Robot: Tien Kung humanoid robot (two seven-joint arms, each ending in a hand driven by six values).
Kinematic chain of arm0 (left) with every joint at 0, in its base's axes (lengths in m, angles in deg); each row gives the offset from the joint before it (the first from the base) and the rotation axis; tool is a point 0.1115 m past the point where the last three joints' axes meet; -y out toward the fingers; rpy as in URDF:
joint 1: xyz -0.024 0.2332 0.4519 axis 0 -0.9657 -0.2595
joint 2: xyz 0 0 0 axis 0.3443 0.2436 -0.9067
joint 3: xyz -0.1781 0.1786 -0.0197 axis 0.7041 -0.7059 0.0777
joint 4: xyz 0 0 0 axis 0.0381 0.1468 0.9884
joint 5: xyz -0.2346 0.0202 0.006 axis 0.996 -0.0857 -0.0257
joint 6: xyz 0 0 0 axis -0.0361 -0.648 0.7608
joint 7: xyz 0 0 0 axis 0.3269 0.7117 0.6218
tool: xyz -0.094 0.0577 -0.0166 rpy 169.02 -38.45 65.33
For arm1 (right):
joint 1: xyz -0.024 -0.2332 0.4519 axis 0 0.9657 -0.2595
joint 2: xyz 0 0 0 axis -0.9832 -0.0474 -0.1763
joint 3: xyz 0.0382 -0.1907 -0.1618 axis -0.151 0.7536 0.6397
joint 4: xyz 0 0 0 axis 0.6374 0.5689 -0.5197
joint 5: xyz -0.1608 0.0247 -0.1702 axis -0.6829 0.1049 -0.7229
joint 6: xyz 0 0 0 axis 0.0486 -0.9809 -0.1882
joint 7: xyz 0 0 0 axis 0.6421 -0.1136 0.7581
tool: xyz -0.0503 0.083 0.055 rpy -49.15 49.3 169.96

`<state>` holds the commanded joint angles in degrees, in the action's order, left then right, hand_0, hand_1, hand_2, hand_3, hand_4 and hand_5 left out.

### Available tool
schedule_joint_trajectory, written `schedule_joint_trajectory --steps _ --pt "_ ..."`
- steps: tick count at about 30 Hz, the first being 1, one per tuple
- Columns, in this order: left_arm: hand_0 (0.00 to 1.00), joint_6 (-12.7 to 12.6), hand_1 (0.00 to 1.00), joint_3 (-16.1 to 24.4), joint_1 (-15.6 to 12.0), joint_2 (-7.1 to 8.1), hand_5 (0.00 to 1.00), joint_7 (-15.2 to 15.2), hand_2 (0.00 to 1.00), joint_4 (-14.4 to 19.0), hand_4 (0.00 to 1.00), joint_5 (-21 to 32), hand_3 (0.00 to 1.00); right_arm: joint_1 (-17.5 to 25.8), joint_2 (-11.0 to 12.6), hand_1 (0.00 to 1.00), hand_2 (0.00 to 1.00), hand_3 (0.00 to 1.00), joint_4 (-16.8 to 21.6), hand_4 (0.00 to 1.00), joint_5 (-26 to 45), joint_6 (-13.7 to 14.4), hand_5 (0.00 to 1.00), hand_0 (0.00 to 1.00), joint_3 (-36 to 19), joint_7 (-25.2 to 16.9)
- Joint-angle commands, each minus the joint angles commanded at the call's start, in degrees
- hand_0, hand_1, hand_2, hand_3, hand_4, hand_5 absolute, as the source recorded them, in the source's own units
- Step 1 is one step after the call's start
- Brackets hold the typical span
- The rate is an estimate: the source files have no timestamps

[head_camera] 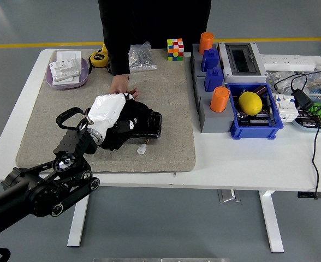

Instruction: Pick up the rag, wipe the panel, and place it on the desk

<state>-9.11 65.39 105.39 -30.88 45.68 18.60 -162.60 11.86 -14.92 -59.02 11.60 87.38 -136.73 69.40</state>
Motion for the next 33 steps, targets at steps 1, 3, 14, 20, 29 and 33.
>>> schedule_joint_trajectory --steps 1,3,14,20,29,33 --pt "0.239 0.00 0.119 0.11 -0.05 0.08 0.002 0.00 0.440 -0.07 0.025 -0.04 0.326 0.02 0.01 0.445 0.636 0.615 0.00 0.998 -0.02 0.00 0.698 0.693 -0.01 0.01" --pt "0.239 0.00 0.119 0.45 -0.16 0.27 0.002 -0.02 0.440 -0.28 0.025 -0.15 0.326 0.08 0.02 0.445 0.636 0.615 0.01 0.998 -0.07 -0.01 0.698 0.693 -0.12 0.04" --pt "0.234 -0.03 0.119 2.33 -0.79 1.63 0.002 -0.01 0.439 -1.24 0.027 -0.94 0.327 0.17 0.05 0.445 0.636 0.616 0.03 0.998 -0.07 0.01 0.699 0.694 -0.30 0.09" --pt "0.224 0.00 0.119 3.71 -1.36 2.69 0.002 0.03 0.439 -1.50 0.029 -1.44 0.327 0.22 0.02 0.445 0.636 0.616 0.04 0.998 -0.07 0.06 0.700 0.694 -0.40 0.05" --pt "0.224 -0.06 0.118 5.52 -1.72 4.32 0.002 -0.01 0.438 -1.64 0.028 -2.12 0.326 0.18 0.09 0.445 0.636 0.617 0.04 0.998 0.07 0.08 0.701 0.694 -0.33 0.03" --pt "0.224 0.02 0.118 6.25 -1.80 4.77 0.002 0.05 0.438 -1.74 0.028 -2.35 0.326 0.17 0.01 0.445 0.636 0.617 0.05 0.998 0.05 0.10 0.701 0.694 -0.42 0.00"
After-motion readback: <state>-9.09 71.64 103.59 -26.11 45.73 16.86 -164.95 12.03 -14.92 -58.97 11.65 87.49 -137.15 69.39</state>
